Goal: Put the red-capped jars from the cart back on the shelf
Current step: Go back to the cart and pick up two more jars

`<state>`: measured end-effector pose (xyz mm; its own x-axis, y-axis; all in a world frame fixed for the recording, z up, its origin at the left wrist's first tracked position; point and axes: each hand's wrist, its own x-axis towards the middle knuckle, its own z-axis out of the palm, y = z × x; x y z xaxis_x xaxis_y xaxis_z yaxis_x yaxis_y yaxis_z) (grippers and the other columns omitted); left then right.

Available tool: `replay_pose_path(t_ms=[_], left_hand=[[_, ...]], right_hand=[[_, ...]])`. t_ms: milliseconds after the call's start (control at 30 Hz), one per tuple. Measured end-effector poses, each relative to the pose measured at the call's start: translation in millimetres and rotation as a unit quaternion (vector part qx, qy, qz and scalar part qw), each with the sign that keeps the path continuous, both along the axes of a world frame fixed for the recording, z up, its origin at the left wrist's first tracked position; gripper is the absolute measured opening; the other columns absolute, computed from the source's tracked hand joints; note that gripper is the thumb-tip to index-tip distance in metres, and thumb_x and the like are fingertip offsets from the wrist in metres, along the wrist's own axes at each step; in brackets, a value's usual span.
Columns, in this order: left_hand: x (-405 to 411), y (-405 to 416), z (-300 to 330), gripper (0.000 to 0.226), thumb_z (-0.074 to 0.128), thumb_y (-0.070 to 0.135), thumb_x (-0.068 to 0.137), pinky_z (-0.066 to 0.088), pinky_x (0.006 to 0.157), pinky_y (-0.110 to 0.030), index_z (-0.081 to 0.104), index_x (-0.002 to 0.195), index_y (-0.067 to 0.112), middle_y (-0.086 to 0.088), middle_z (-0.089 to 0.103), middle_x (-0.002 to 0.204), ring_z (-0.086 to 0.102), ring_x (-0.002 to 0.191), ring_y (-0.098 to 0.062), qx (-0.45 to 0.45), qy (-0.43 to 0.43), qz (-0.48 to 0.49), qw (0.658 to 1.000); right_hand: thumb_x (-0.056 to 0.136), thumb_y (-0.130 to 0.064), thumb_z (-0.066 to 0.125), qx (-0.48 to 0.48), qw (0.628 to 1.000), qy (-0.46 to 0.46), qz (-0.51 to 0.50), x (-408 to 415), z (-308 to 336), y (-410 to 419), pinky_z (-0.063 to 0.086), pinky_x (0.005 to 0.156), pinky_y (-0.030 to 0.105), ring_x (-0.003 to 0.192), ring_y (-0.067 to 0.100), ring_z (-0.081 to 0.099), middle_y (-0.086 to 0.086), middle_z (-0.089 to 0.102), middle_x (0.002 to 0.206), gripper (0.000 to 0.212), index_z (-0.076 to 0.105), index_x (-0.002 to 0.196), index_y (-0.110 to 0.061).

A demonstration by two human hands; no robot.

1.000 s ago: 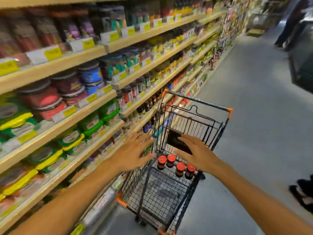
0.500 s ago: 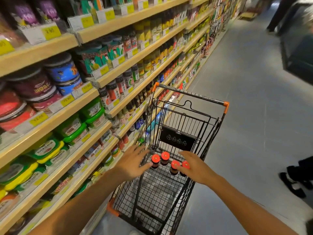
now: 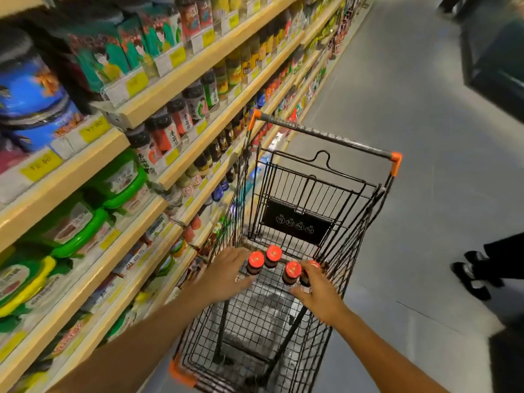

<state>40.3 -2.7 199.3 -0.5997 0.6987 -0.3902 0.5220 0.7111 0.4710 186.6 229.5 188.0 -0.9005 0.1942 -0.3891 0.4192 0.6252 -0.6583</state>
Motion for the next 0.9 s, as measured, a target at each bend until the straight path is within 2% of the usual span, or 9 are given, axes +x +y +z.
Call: replay_pose_path(t_ms=[100, 200, 267, 333, 433, 533, 700, 800, 900], left_hand=[[-14.8, 5.8, -30.0, 0.081, 0.042, 0.065, 0.092, 0.010, 0.123, -0.047, 0.016, 0.158, 0.026, 0.000, 0.010, 0.166, 0.002, 0.153, -0.028, -0.012, -0.029, 0.002, 1.000], [-30.2, 14.0, -72.5, 0.087, 0.031, 0.073, 0.086, 0.013, 0.123, -0.047, 0.018, 0.158, 0.025, -0.002, 0.014, 0.165, 0.009, 0.153, -0.028, -0.030, -0.032, -0.010, 0.999], [-36.8, 21.0, -94.6, 0.083, 0.036, 0.069, 0.091, 0.012, 0.124, -0.047, 0.016, 0.158, 0.025, -0.001, 0.012, 0.165, 0.008, 0.152, -0.025, -0.034, -0.045, -0.013, 0.998], [-45.6, 24.3, -115.1, 0.083, 0.040, 0.071, 0.089, 0.015, 0.123, -0.047, 0.018, 0.156, 0.028, 0.004, 0.012, 0.164, 0.007, 0.151, -0.016, -0.014, -0.070, 0.016, 0.997], [-63.5, 28.7, -144.4, 0.073, 0.053, 0.052, 0.096, 0.014, 0.121, -0.038, 0.020, 0.156, 0.027, 0.006, 0.010, 0.163, 0.005, 0.150, -0.013, -0.003, -0.096, 0.061, 0.993], [-76.1, 33.7, -174.3, 0.072, 0.055, 0.044, 0.097, 0.013, 0.120, -0.035, 0.019, 0.156, 0.025, 0.007, 0.010, 0.163, 0.006, 0.151, -0.017, -0.003, -0.094, 0.088, 0.992], [-75.4, 33.2, -224.1, 0.083, 0.046, 0.063, 0.084, 0.024, 0.120, -0.047, 0.023, 0.155, 0.027, 0.010, 0.015, 0.161, 0.014, 0.149, -0.015, 0.018, -0.121, 0.121, 0.985], [-64.9, 33.1, -251.3, 0.088, 0.041, 0.068, 0.077, 0.014, 0.123, -0.036, 0.027, 0.153, 0.027, 0.007, 0.020, 0.159, 0.018, 0.147, -0.017, 0.031, -0.107, 0.129, 0.985], [-58.9, 36.1, -266.4, 0.082, 0.065, 0.049, 0.087, 0.008, 0.114, -0.023, 0.022, 0.154, 0.032, 0.012, 0.017, 0.156, 0.016, 0.147, -0.018, 0.021, -0.101, 0.147, 0.984]], right_hand=[[0.088, -0.036, 0.073, -0.012, 0.999, -0.029, -0.024, -26.6, -34.9, 9.9, 0.033, 0.110, 0.020, 0.139, 0.016, 0.040, -0.002, 0.040, 0.151, 0.078, 0.031, 0.152, -0.021], [0.088, -0.031, 0.074, -0.035, 0.998, -0.049, -0.029, -55.5, -82.2, 18.4, 0.023, 0.113, 0.023, 0.146, 0.021, 0.029, 0.002, 0.032, 0.157, 0.088, 0.021, 0.156, -0.015], [0.087, -0.026, 0.076, -0.038, 0.997, -0.055, -0.031, -73.4, -114.4, 21.4, 0.022, 0.117, 0.028, 0.147, 0.021, 0.025, 0.003, 0.030, 0.156, 0.090, 0.019, 0.156, -0.016], [0.085, -0.023, 0.078, -0.036, 0.998, -0.042, -0.029, -89.4, -143.4, 22.6, 0.021, 0.117, 0.024, 0.142, 0.011, 0.025, -0.005, 0.034, 0.147, 0.092, 0.020, 0.155, -0.017], [0.085, -0.024, 0.078, -0.027, 0.999, -0.043, -0.010, -111.5, -177.8, 28.1, 0.015, 0.111, 0.016, 0.137, 0.007, 0.027, -0.013, 0.031, 0.141, 0.089, 0.023, 0.154, -0.017], [0.083, -0.022, 0.079, -0.016, 0.998, -0.054, -0.008, -131.2, -211.3, 37.0, 0.021, 0.114, 0.023, 0.143, 0.020, 0.030, 0.002, 0.035, 0.151, 0.090, 0.024, 0.154, -0.015], [0.076, -0.021, 0.085, 0.019, 0.995, -0.100, 0.007, -164.9, -266.9, 46.7, 0.021, 0.117, 0.028, 0.145, 0.023, 0.027, 0.005, 0.030, 0.155, 0.100, 0.022, 0.154, -0.015], [0.070, -0.020, 0.089, 0.028, 0.991, -0.129, 0.016, -181.6, -297.8, 44.2, 0.031, 0.116, 0.034, 0.142, 0.025, 0.033, 0.002, 0.030, 0.154, 0.104, 0.025, 0.152, -0.019], [0.067, -0.014, 0.089, 0.023, 0.990, -0.138, -0.005, -189.7, -318.9, 38.8, 0.041, 0.109, 0.042, 0.133, 0.028, 0.047, 0.002, 0.040, 0.148, 0.096, 0.034, 0.145, -0.026]])
